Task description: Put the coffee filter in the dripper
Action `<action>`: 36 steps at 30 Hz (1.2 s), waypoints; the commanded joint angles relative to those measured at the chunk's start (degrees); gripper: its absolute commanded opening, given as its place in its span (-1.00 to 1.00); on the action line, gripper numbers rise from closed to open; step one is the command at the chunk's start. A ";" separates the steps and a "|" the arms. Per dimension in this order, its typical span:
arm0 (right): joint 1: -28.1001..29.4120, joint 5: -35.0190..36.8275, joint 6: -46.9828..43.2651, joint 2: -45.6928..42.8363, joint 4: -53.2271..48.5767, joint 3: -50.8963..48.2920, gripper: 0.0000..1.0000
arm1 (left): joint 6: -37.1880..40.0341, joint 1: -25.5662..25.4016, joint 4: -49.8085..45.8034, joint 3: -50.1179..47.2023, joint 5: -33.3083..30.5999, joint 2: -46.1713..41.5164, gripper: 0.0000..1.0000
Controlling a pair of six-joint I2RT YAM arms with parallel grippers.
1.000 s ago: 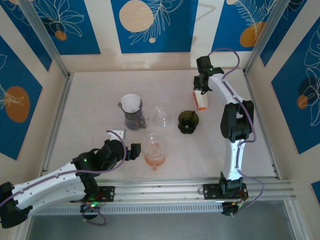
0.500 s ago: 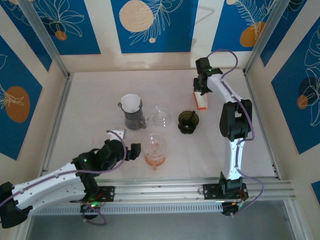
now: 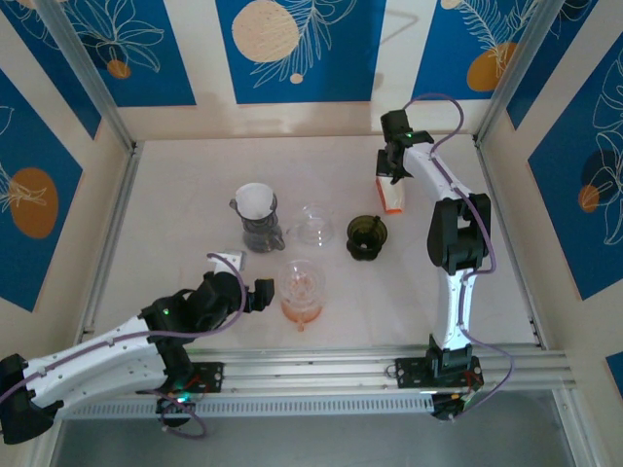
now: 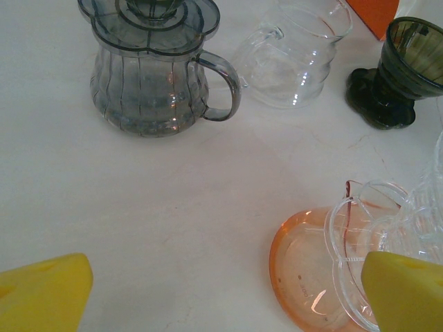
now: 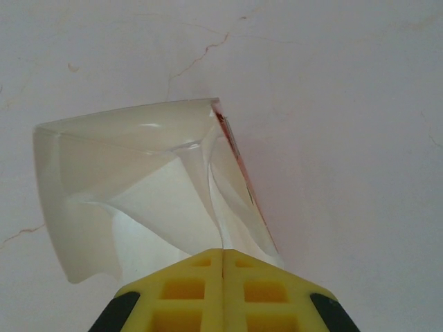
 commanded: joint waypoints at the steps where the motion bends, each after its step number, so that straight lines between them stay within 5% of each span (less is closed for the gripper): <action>1: 0.09 0.90 0.44 -3.78 0.66 -0.75 -1.00 | 0.62 0.32 -0.13 -0.60 -1.22 -0.67 0.99; 12: 0.65 1.89 1.78 -8.78 0.36 -4.20 -1.00 | 1.14 0.32 0.05 -0.54 -1.18 -0.80 0.99; 23: 4.20 2.55 3.95 -28.36 3.90 -17.37 -1.00 | 2.11 0.40 0.22 -0.50 -0.97 -1.69 0.99; 29: 12.44 0.35 4.67 -43.27 3.75 -27.14 -1.00 | 2.59 0.41 -0.74 0.59 -0.57 -1.68 0.99; 36: 29.47 -7.67 2.42 -53.65 -7.02 -26.25 -1.00 | 2.87 0.41 -3.41 2.42 -0.11 -1.87 0.99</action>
